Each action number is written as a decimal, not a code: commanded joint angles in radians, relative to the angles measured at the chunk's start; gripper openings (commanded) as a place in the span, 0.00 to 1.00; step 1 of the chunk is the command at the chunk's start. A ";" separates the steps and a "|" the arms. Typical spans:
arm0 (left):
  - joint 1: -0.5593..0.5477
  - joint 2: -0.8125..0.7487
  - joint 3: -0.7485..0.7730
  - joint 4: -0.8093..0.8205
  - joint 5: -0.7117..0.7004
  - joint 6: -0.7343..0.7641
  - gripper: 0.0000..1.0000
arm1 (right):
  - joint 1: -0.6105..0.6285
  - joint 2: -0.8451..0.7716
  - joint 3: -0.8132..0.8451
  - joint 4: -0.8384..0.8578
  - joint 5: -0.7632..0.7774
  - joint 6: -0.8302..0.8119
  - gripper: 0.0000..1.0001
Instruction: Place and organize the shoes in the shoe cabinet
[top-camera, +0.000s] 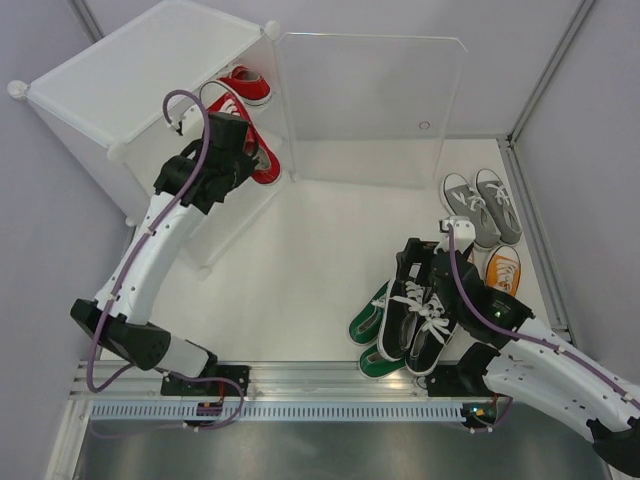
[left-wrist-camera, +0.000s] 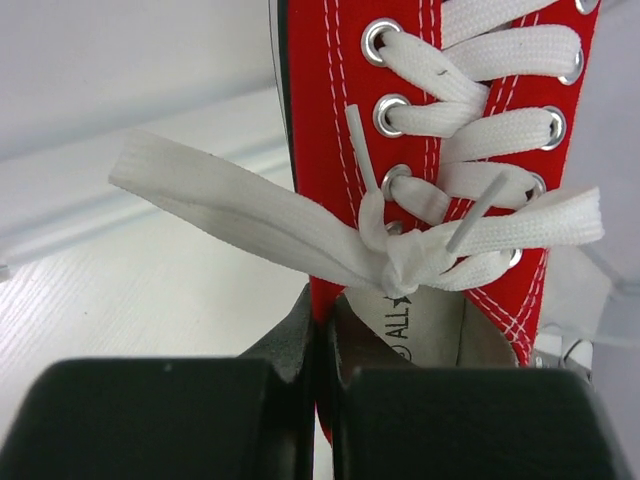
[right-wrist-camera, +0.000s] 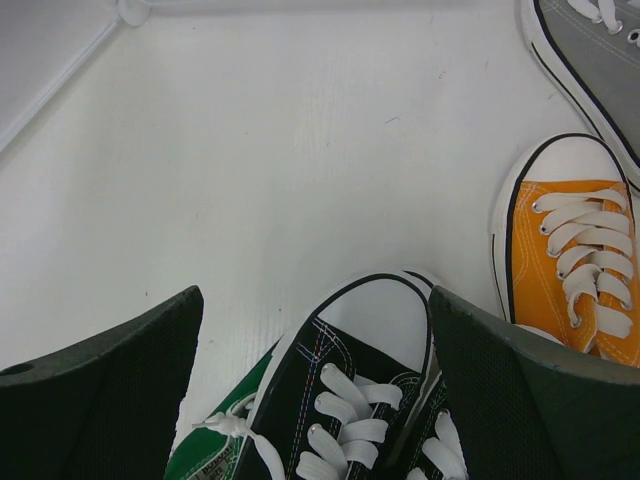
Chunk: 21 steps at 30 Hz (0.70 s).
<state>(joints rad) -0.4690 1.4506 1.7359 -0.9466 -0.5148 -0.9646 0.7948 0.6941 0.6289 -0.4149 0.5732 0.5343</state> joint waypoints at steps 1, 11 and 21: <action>0.047 0.026 0.100 0.028 -0.019 0.029 0.02 | 0.003 -0.021 0.017 -0.013 0.024 -0.005 0.97; 0.135 0.161 0.306 0.017 -0.074 0.047 0.02 | 0.003 -0.048 0.014 -0.036 0.028 -0.007 0.97; 0.171 0.179 0.292 0.017 -0.119 -0.043 0.10 | 0.003 -0.056 0.003 -0.047 0.028 -0.011 0.97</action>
<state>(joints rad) -0.3634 1.6318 2.0041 -1.0161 -0.5365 -0.9421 0.7948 0.6456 0.6289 -0.4580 0.5823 0.5297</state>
